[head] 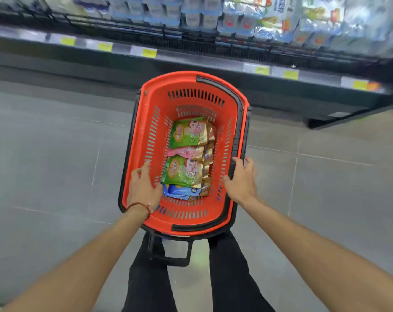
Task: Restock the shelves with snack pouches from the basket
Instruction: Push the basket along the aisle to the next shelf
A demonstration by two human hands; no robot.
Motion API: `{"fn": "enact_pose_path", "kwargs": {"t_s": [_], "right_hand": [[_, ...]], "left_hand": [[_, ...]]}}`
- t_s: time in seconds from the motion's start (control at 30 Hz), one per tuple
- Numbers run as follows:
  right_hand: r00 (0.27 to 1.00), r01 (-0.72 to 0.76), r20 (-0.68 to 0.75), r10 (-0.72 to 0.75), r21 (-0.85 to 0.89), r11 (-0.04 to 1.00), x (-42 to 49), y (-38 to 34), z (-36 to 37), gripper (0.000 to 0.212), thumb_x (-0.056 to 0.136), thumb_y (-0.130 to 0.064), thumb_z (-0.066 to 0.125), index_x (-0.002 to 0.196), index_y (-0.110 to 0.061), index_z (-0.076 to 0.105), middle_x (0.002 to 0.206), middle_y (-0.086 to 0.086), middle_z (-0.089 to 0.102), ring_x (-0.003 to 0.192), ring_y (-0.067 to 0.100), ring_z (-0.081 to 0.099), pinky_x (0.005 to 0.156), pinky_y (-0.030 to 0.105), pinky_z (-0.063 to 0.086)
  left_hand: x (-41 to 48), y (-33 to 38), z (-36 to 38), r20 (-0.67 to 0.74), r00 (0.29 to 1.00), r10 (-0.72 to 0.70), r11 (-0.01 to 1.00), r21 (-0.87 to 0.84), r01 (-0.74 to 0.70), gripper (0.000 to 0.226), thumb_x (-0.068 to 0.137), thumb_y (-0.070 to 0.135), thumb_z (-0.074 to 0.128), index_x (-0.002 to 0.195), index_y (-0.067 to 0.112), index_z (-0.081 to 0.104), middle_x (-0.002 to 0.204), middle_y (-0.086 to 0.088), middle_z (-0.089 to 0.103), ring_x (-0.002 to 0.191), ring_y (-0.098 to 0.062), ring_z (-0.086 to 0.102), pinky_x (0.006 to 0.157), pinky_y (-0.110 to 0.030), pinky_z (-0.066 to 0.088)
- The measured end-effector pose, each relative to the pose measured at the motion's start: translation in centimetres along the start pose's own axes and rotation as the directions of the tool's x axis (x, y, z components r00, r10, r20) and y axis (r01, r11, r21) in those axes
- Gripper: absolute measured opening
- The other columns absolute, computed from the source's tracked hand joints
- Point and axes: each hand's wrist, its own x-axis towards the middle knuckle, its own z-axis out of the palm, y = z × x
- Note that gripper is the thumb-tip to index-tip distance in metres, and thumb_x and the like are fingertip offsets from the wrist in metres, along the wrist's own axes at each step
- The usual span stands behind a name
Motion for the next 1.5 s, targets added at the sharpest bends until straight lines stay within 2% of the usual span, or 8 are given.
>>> {"fn": "enact_pose_path", "kwargs": {"t_s": [0.23,0.33,0.47,0.67,0.83,1.1,1.27,1.5], "right_hand": [[0.981,0.189,0.063,-0.186,-0.044,0.981,-8.9,-1.5,-4.8,0.045,0.096,-0.016,0.058,0.140,-0.017,0.050,0.145,0.007,0.042,0.138,0.028,0.037,0.109,0.038,0.037],[0.965,0.258,0.068,-0.255,-0.043,0.965,-12.8,-2.7,-6.6,0.039,0.096,-0.017,0.059,0.135,-0.016,0.056,0.136,0.007,0.051,0.131,0.026,0.045,0.106,0.035,0.037],[0.939,0.342,0.061,-0.339,-0.044,0.939,-17.9,-3.1,-8.2,0.035,0.095,-0.017,0.059,0.131,-0.019,0.061,0.132,0.005,0.057,0.128,0.024,0.050,0.103,0.032,0.038],[0.894,0.447,0.028,-0.447,0.007,0.894,-22.3,-3.7,-11.4,0.030,0.096,-0.014,0.058,0.125,-0.019,0.064,0.127,0.006,0.058,0.119,0.021,0.052,0.090,0.026,0.037],[0.838,0.543,0.064,-0.542,0.006,0.840,-22.0,-4.0,-14.8,0.032,0.094,-0.011,0.060,0.124,-0.016,0.067,0.121,0.004,0.061,0.102,0.011,0.052,0.087,0.022,0.036],[0.733,0.659,0.220,-0.644,0.008,0.752,-16.0,-3.8,-21.6,0.031,0.099,-0.015,0.059,0.130,-0.018,0.063,0.130,0.001,0.058,0.110,0.008,0.049,0.093,0.024,0.037],[0.672,0.700,0.330,-0.663,0.010,0.714,-11.5,-3.4,-24.7,0.033,0.099,-0.015,0.058,0.131,-0.020,0.063,0.129,-0.002,0.059,0.114,0.009,0.053,0.095,0.025,0.040],[0.612,0.745,0.486,-0.623,-0.090,0.661,-6.1,-5.2,-24.1,0.033,0.099,-0.017,0.060,0.132,-0.017,0.064,0.129,-0.001,0.062,0.119,0.013,0.056,0.093,0.023,0.039]], "left_hand": [[-11.5,3.9,-2.0,-0.045,0.997,-0.064,0.976,-0.213,0.053,0.065,0.086,0.012,0.061,0.147,0.015,0.037,0.136,-0.014,0.046,0.125,-0.030,0.047,0.104,-0.034,0.037],[-15.9,4.1,-3.3,-0.098,0.991,-0.086,0.926,-0.376,0.043,0.059,0.085,0.013,0.063,0.140,0.016,0.045,0.126,-0.011,0.053,0.116,-0.028,0.055,0.101,-0.040,0.046],[-21.3,3.2,-5.1,-0.150,0.985,-0.081,0.892,-0.452,0.004,0.055,0.083,0.011,0.064,0.135,0.017,0.048,0.122,-0.007,0.057,0.107,-0.026,0.060,0.095,-0.046,0.050],[-27.2,3.8,-7.3,-0.206,0.970,-0.131,0.853,-0.521,0.004,0.047,0.086,0.009,0.064,0.131,0.014,0.051,0.118,-0.007,0.061,0.099,-0.022,0.061,0.090,-0.041,0.053],[-28.9,5.6,-7.6,-0.236,0.954,-0.186,0.813,-0.582,0.015,0.045,0.089,0.009,0.062,0.132,0.014,0.050,0.118,-0.005,0.059,0.098,-0.020,0.060,0.082,-0.033,0.054],[-27.8,12.9,-5.3,-0.302,0.885,-0.354,0.754,-0.653,0.078,0.034,0.090,0.010,0.058,0.123,0.016,0.057,0.106,0.000,0.064,0.093,-0.016,0.060,0.078,-0.027,0.048],[-27.2,18.1,-1.3,-0.278,0.848,-0.451,0.687,-0.715,0.131,0.030,0.092,0.009,0.057,0.122,0.014,0.057,0.108,0.000,0.062,0.087,-0.013,0.058,0.059,-0.010,0.040],[-25.3,18.4,2.9,-0.166,0.798,-0.580,0.541,-0.810,0.225,0.032,0.090,0.013,0.061,0.121,0.016,0.060,0.111,-0.006,0.067,0.101,-0.022,0.065,0.091,-0.036,0.052]]}}
